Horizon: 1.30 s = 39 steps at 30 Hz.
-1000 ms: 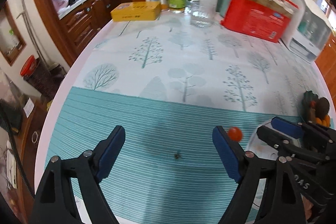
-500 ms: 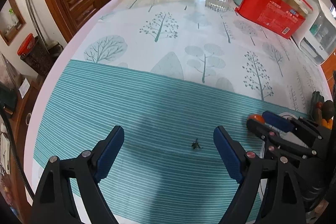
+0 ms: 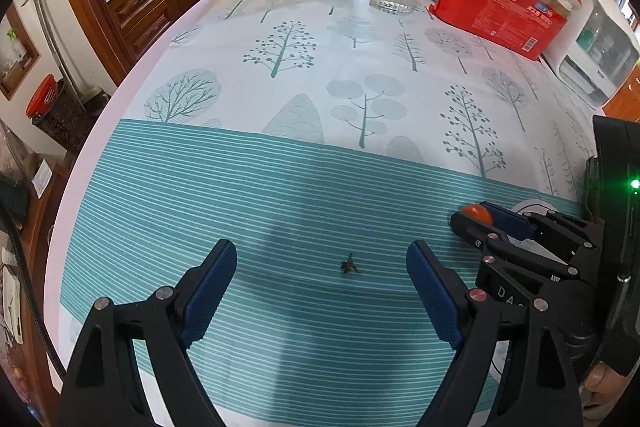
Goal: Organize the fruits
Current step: 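Close the right tool on the small red tomato, then carry the tomato with the right tool to the green plate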
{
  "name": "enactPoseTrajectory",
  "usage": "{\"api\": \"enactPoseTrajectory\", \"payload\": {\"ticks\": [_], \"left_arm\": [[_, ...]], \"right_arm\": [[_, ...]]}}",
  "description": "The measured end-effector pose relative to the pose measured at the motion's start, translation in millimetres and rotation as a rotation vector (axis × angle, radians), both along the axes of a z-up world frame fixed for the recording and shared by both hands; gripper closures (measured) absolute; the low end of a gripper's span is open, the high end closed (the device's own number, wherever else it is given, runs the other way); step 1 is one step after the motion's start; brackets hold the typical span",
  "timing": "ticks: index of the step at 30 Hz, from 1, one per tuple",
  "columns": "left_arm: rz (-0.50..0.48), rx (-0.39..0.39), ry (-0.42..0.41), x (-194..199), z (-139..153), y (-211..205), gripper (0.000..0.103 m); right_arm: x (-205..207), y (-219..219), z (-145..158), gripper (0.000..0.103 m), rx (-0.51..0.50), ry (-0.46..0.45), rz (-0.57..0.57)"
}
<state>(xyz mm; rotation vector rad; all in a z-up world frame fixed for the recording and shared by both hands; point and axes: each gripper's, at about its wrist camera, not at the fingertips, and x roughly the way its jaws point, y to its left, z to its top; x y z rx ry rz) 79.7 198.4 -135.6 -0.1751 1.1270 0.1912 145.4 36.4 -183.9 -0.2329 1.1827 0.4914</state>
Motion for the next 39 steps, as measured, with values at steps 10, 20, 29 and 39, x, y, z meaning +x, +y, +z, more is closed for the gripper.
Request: {"api": "enactPoseTrajectory", "payload": {"ticks": [10,20,29,39], "left_arm": [[-0.054,-0.005,0.001,-3,7,-28,0.017],[-0.165,0.007,0.033,-4,12,-87,0.016],[-0.295,0.013,0.015,3,29,-170,0.013],[-0.440,0.000,0.001,12,44,-271,0.013]], "right_arm": [[-23,-25,23,0.077,0.048,-0.011,-0.011],[-45,-87,42,0.077,0.092,-0.003,-0.100],[-58,-168,66,0.077,0.115,-0.040,-0.229],[-62,-265,83,0.077,0.106,-0.068,-0.364]]}}
